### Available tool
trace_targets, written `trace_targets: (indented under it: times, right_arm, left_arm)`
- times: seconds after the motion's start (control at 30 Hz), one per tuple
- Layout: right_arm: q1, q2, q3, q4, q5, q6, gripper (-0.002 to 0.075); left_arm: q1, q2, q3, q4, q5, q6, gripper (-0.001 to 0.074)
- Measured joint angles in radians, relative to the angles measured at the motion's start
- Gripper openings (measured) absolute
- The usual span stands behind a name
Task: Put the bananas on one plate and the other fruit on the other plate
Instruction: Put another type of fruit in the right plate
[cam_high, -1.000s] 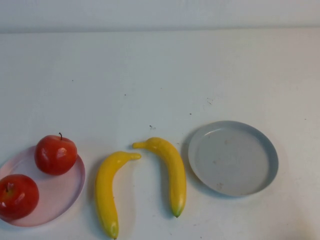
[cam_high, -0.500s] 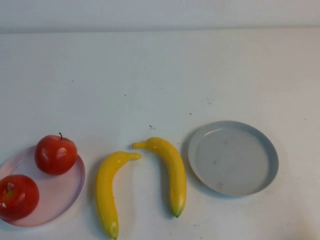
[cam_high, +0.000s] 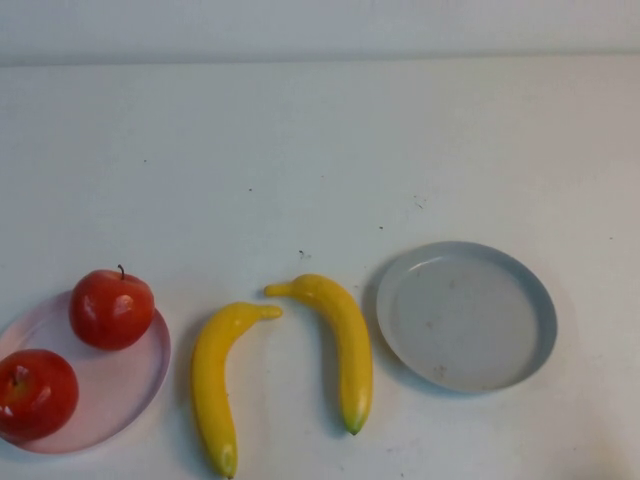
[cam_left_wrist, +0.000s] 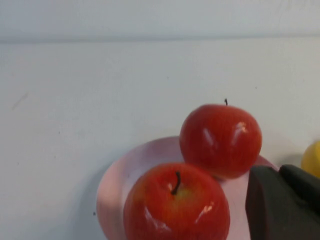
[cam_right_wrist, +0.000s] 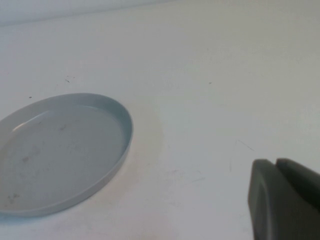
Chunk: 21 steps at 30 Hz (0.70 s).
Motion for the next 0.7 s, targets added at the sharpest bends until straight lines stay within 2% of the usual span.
trace_targets:
  times: [0.23, 0.7]
  right_arm:
    - [0.000, 0.000, 0.000, 0.000, 0.000, 0.000, -0.0015]
    - [0.000, 0.000, 0.000, 0.000, 0.000, 0.000, -0.0015]
  left_arm:
    - [0.000, 0.000, 0.003, -0.008, 0.159, 0.000, 0.0004]
    - [0.000, 0.000, 0.003, -0.011, 0.168, 0.000, 0.0004]
